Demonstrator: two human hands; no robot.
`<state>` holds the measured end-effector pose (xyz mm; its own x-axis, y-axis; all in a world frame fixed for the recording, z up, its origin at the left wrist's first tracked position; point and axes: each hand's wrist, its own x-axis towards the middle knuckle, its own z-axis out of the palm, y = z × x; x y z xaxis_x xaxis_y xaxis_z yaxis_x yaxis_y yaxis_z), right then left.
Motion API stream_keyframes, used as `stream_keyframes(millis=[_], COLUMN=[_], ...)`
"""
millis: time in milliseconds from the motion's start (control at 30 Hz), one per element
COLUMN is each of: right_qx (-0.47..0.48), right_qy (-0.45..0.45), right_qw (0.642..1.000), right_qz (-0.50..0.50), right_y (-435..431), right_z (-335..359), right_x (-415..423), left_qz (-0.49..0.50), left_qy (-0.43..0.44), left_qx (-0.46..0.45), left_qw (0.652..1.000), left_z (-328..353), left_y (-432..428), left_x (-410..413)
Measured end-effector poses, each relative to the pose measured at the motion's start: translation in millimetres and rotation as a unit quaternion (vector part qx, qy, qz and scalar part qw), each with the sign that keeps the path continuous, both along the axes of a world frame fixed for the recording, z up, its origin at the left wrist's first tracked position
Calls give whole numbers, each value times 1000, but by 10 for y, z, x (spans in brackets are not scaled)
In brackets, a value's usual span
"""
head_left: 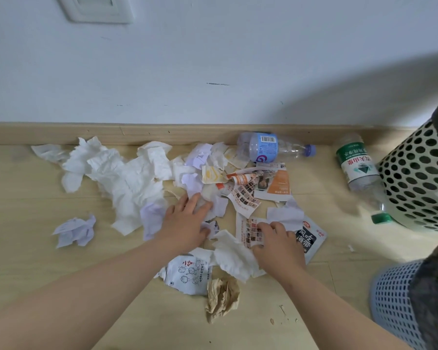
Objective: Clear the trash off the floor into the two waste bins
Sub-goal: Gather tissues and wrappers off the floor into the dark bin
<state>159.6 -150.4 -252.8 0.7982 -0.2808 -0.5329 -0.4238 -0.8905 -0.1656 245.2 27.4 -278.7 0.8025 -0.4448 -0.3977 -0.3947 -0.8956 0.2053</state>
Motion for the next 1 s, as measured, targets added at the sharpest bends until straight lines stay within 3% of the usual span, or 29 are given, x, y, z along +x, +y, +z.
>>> stream_keyframes(millis=[233, 600, 1000], right_qx=[3, 12, 76], right_qy=[-14, -12, -30], right_qw=[1000, 999, 996], right_qz=[19, 33, -44], right_y=[-89, -114, -174], right_z=[-28, -71, -57], right_x=[-91, -138, -112], left_qz=[11, 168, 308], left_qy=[-73, 87, 60], left_qx=[-95, -181, -266], left_qw=[993, 965, 911], left_z=[-110, 26, 429], left_y=[280, 270, 289], left_x=[-120, 4, 283])
